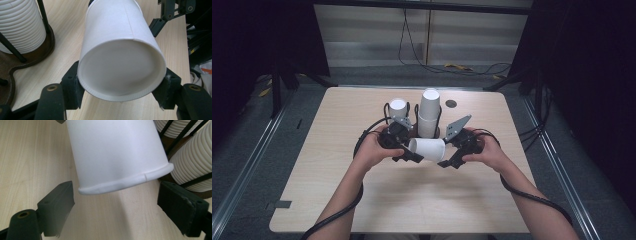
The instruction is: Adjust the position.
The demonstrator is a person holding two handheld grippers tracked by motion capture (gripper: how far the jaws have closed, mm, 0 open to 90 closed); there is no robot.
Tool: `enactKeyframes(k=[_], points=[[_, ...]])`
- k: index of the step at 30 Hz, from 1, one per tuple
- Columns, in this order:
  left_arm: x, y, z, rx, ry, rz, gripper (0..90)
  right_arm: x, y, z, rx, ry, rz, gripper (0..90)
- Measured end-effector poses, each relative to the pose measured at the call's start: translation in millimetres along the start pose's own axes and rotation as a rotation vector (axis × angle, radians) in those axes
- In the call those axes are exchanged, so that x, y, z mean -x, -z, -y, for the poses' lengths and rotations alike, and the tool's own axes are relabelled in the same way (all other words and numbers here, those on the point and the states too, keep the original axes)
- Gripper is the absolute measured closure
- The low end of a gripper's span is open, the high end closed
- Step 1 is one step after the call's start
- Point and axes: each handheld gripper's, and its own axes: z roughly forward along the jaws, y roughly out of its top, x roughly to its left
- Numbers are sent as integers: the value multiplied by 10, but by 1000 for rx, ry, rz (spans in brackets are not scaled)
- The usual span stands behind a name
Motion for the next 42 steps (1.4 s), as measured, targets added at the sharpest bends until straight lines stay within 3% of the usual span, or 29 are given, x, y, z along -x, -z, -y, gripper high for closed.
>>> enactKeyframes(k=[42], points=[[-6, -89, -46, 1, -2, 41, 358, 0, -55, -7, 13, 8, -10, 135]])
